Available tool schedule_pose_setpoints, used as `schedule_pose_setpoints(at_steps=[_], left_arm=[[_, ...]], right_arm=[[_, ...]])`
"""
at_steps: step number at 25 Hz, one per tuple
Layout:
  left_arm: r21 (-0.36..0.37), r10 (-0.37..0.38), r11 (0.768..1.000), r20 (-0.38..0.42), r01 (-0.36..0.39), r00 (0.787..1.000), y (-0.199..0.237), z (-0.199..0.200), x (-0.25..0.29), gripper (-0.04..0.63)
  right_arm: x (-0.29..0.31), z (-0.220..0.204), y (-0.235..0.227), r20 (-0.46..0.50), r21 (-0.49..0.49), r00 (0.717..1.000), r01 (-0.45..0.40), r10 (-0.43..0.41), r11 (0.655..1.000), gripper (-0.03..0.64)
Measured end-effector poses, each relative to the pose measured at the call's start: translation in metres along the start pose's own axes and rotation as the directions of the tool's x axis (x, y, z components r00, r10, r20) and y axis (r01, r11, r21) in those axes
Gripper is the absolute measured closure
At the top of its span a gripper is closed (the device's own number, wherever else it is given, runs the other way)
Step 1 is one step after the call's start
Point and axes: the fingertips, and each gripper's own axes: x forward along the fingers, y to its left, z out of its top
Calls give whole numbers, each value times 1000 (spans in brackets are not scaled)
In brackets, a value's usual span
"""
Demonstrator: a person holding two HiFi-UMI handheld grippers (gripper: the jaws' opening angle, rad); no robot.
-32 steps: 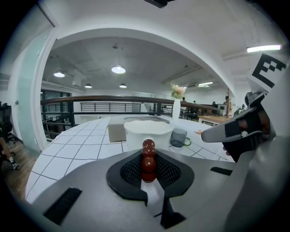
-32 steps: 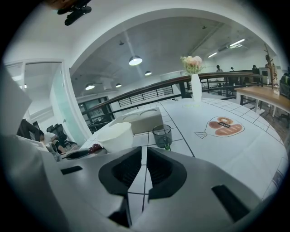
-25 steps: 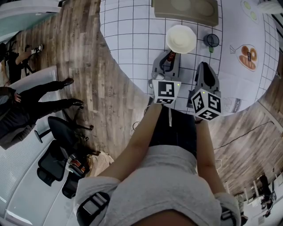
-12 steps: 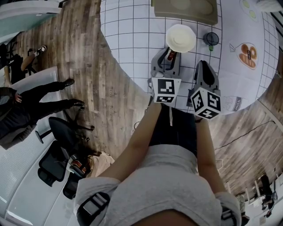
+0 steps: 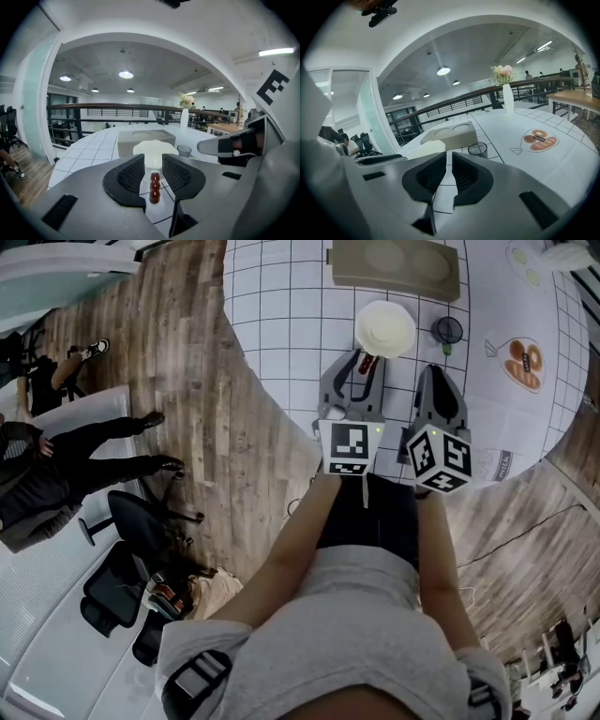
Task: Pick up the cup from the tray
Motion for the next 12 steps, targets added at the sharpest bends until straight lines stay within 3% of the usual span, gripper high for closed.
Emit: schedule_pose_setpoints(at_steps=[6,9,12], left_arm=[[16,14,1000,96,-16,995,6,50,-2,534],[18,13,1000,120,-15,993,5,69,0,583],[23,-4,1000,126,1,992,1,82,4,586]], right_arm=[[-2,16,9,32,-2,999,-24,24,1000,588],[-2,25,12,49,-2,998,-37,37,999,595],[-3,36,13,72,-2,997,-41,41,999,600]])
